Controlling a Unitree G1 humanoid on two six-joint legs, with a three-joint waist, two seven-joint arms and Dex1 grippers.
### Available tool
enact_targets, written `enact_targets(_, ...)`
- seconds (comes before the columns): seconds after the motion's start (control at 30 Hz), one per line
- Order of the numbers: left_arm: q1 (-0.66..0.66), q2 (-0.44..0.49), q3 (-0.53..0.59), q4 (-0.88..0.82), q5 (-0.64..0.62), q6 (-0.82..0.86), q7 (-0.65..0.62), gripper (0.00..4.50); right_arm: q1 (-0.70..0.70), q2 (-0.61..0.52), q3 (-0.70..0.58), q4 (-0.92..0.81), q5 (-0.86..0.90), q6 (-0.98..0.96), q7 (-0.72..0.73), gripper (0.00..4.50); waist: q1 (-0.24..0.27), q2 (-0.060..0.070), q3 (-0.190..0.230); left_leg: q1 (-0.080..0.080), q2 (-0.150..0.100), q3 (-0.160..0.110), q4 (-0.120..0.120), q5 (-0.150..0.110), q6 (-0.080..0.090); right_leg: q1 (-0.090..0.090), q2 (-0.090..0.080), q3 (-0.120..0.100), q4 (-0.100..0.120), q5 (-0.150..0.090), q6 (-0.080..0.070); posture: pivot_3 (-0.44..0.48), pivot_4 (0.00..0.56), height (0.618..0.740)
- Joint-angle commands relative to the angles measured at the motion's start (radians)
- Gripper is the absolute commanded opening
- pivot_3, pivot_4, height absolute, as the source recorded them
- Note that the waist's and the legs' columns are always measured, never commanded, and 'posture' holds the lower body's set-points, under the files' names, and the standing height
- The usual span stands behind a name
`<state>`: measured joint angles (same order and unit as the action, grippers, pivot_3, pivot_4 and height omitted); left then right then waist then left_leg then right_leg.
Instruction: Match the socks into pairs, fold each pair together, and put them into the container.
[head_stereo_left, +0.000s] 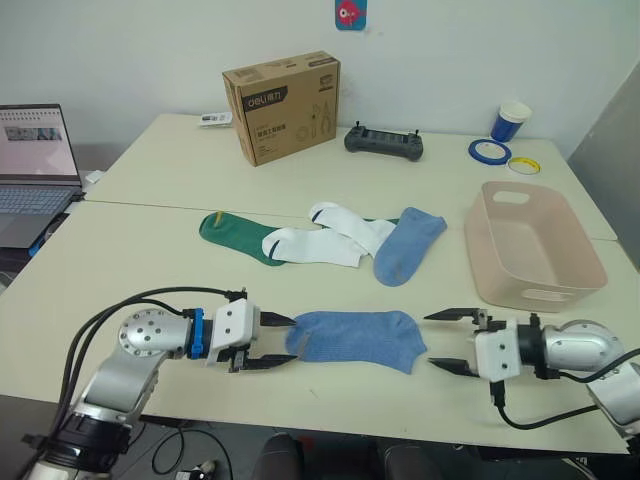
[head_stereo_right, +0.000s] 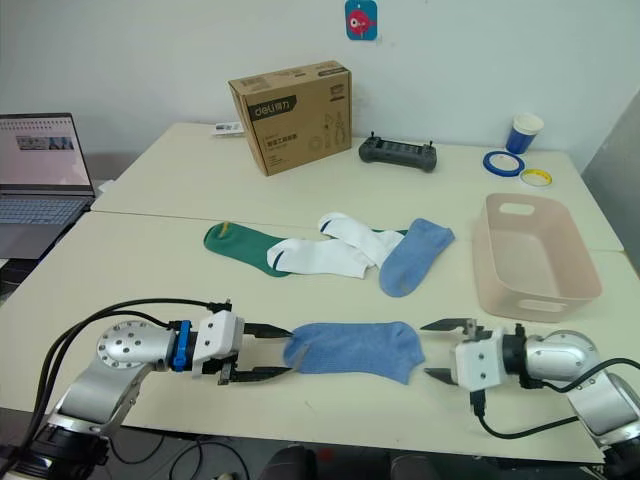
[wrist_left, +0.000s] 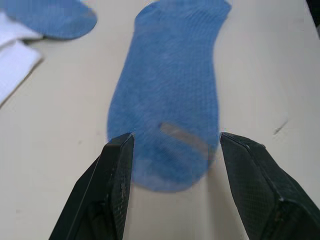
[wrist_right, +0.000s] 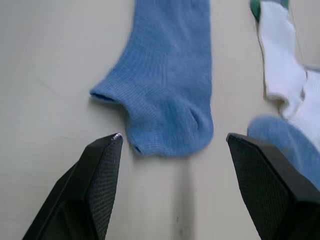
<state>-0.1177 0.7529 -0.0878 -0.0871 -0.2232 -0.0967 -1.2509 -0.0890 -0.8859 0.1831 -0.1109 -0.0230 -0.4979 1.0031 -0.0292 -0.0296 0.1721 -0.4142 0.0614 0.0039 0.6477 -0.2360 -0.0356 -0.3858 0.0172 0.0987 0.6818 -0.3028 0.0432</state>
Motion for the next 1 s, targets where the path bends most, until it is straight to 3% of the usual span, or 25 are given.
enact_targets(0.03, -0.003, 0.0, -0.024, -0.002, 0.055, -0.075, 0.025, 2.82, -0.021, 0.018, 0.03, 0.056, -0.037, -0.144, -0.006, 3.57, 0.002, 0.0, 0.0, 0.0, 0.0, 0.0, 0.0, 0.001, 0.001, 0.0, 0.0, 0.0, 0.0, 0.0, 0.0, 0.0, 0.15, 0.74)
enact_targets(0.33, -0.053, -0.011, -0.095, 0.113, 0.175, -0.114, 0.076, 2.82, -0.108, 0.103, 0.104, 0.152, -0.143, -0.232, -0.057, 3.57, -0.001, 0.001, 0.0, 0.016, 0.001, 0.003, -0.002, 0.001, 0.001, 0.013, 0.0, 0.002, 0.001, -0.003, -0.006, 0.0, 0.15, 0.74)
enact_targets(0.5, -0.105, -0.028, -0.115, 0.169, 0.194, -0.131, 0.089, 2.82, -0.146, 0.124, 0.124, 0.206, -0.156, -0.266, -0.077, 3.57, -0.001, 0.001, 0.0, 0.017, 0.001, 0.003, -0.001, 0.001, 0.002, 0.014, 0.0, 0.002, 0.002, -0.002, -0.008, 0.0, 0.15, 0.74)
enact_targets(0.6, -0.115, -0.037, -0.125, 0.176, 0.189, -0.137, 0.082, 2.21, -0.151, 0.125, 0.134, 0.2, -0.112, -0.274, -0.061, 2.99, -0.001, 0.001, 0.0, 0.018, 0.001, 0.004, -0.001, 0.002, 0.003, 0.015, 0.0, 0.003, 0.002, -0.001, -0.009, 0.0, 0.15, 0.74)
enact_targets(0.83, -0.115, -0.046, -0.124, 0.163, 0.15, -0.131, 0.064, 0.0, -0.153, 0.119, 0.136, 0.181, -0.014, -0.268, -0.05, 0.47, -0.002, 0.001, 0.0, 0.018, 0.001, 0.004, -0.001, 0.003, 0.005, 0.015, -0.001, 0.003, 0.002, 0.001, -0.013, 0.0, 0.15, 0.74)
enact_targets(0.87, -0.114, -0.045, -0.121, 0.161, 0.143, -0.128, 0.061, 0.0, -0.147, 0.116, 0.134, 0.172, 0.012, -0.254, -0.043, 0.13, -0.002, 0.001, 0.0, 0.017, 0.001, 0.004, -0.001, 0.003, 0.005, 0.015, -0.001, 0.002, 0.002, 0.002, -0.014, 0.0, 0.15, 0.74)
enact_targets(1.0, -0.117, -0.037, -0.103, 0.156, 0.115, -0.099, 0.054, 0.0, -0.132, 0.114, 0.125, 0.141, 0.088, -0.186, -0.02, 0.06, -0.001, 0.001, 0.0, 0.017, 0.001, 0.003, -0.002, 0.003, 0.005, 0.014, 0.0, 0.001, 0.002, 0.003, -0.013, 0.0, 0.15, 0.74)
